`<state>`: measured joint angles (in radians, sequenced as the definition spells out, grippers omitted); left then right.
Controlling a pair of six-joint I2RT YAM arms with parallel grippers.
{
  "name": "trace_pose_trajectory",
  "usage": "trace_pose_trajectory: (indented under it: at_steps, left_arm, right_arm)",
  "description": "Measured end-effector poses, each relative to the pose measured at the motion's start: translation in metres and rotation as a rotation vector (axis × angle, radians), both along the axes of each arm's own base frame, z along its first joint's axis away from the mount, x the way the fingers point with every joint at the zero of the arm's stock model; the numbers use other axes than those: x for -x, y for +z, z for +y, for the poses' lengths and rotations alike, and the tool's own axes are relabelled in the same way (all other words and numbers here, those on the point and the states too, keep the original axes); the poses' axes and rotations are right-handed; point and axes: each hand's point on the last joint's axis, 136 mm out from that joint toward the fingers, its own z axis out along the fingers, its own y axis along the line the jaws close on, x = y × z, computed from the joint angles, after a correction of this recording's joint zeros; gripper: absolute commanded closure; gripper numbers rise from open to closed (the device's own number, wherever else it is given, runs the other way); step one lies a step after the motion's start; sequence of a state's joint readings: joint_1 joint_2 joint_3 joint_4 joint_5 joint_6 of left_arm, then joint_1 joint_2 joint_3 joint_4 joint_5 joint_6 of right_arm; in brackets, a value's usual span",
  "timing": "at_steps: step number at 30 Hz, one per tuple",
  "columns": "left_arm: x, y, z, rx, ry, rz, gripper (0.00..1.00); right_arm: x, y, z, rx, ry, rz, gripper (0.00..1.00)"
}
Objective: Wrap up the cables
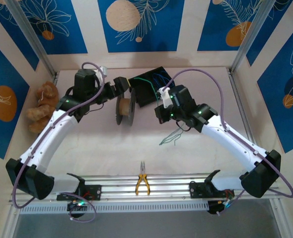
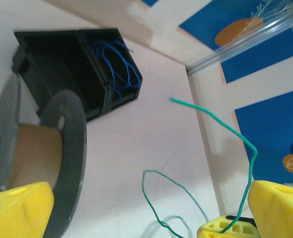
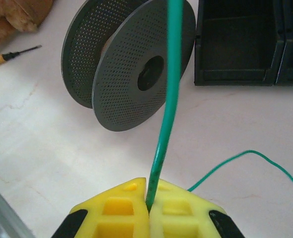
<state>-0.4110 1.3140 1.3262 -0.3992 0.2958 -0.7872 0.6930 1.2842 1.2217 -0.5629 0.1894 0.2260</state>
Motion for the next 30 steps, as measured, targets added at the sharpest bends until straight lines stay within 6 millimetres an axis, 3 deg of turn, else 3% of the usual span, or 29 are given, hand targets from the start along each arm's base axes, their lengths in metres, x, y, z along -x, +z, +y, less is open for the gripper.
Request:
trace_pose_trajectory:
  at_steps: [3, 6, 12, 13, 17, 18, 20, 24, 27, 30]
  left_arm:
    - [0.006, -0.009, -0.018, 0.038, -0.030, 0.050, 0.00]
    - [0.008, -0.002, -0.036, 0.101, -0.058, 0.057, 0.00]
    - [-0.002, -0.002, -0.057, 0.177, -0.064, 0.088, 0.04]
    - [-0.004, -0.004, -0.059, 0.185, -0.061, 0.095, 0.08]
    - [-0.008, -0.005, -0.068, 0.224, -0.064, 0.116, 0.53]
    - [-0.008, -0.005, -0.070, 0.232, -0.065, 0.117, 0.58]
    - [-0.008, -0.004, -0.072, 0.242, -0.066, 0.122, 0.56]
    - [-0.007, -0.005, -0.072, 0.243, -0.061, 0.130, 0.39]
    - [-0.008, -0.005, -0.072, 0.243, -0.061, 0.129, 0.37]
    - [-0.008, -0.005, -0.072, 0.245, -0.060, 0.132, 0.42]
  right_arm:
    - [0.003, 0.001, 0.006, 0.075, 0.004, -0.078, 1.00]
    - [0.006, 0.002, 0.013, 0.147, 0.018, -0.170, 1.00]
    - [0.016, -0.004, 0.025, 0.286, 0.069, -0.325, 1.00]
    - [0.017, -0.004, 0.026, 0.301, 0.074, -0.340, 1.00]
    - [0.016, -0.002, 0.027, 0.351, 0.078, -0.403, 1.00]
    - [0.015, -0.001, 0.026, 0.361, 0.072, -0.414, 1.00]
    - [0.012, 0.000, 0.023, 0.382, 0.060, -0.429, 1.00]
    - [0.009, -0.001, 0.020, 0.408, 0.044, -0.436, 1.00]
    - [0.008, -0.001, 0.018, 0.408, 0.039, -0.434, 1.00]
    - [0.006, -0.002, 0.016, 0.410, 0.031, -0.428, 1.00]
